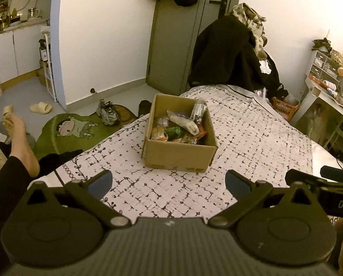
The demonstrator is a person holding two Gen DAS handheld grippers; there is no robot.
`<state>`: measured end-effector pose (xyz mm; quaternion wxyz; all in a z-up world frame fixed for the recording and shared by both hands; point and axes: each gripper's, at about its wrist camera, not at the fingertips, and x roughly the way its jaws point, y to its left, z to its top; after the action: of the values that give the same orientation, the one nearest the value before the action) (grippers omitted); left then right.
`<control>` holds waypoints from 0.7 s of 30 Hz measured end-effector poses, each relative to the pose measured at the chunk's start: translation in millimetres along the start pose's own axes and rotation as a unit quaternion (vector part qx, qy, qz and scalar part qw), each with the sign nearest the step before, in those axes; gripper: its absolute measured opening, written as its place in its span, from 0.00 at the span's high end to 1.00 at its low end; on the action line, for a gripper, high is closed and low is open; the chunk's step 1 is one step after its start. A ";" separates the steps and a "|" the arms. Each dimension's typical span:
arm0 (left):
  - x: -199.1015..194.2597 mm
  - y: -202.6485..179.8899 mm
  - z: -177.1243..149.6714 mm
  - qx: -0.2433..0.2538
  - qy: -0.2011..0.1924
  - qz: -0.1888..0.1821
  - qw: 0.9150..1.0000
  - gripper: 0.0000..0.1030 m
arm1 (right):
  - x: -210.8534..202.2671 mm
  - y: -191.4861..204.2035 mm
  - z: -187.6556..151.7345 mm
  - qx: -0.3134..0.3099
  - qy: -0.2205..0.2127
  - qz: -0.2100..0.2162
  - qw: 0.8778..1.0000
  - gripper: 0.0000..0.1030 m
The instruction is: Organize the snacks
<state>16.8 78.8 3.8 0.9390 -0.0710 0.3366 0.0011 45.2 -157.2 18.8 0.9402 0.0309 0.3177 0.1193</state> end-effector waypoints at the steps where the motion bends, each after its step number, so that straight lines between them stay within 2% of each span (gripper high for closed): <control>1: 0.6 -0.3 0.4 0.000 0.002 -0.002 1.000 0.00 | -0.1 -0.1 0.2 -0.001 0.000 -0.001 1.000 0.00; 13: 4.4 -3.4 0.4 -0.001 0.005 -0.008 1.000 0.00 | -2.5 0.5 2.8 -0.015 0.002 -0.003 1.000 0.00; 21: 4.5 -7.9 2.8 0.007 0.005 -0.011 1.000 0.00 | -1.9 -1.4 2.9 -0.001 0.007 0.003 1.000 0.00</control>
<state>22.4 71.1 4.2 0.9377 -0.0682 0.3404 -0.0124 45.8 -159.0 22.1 0.9378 0.0302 0.3236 0.1224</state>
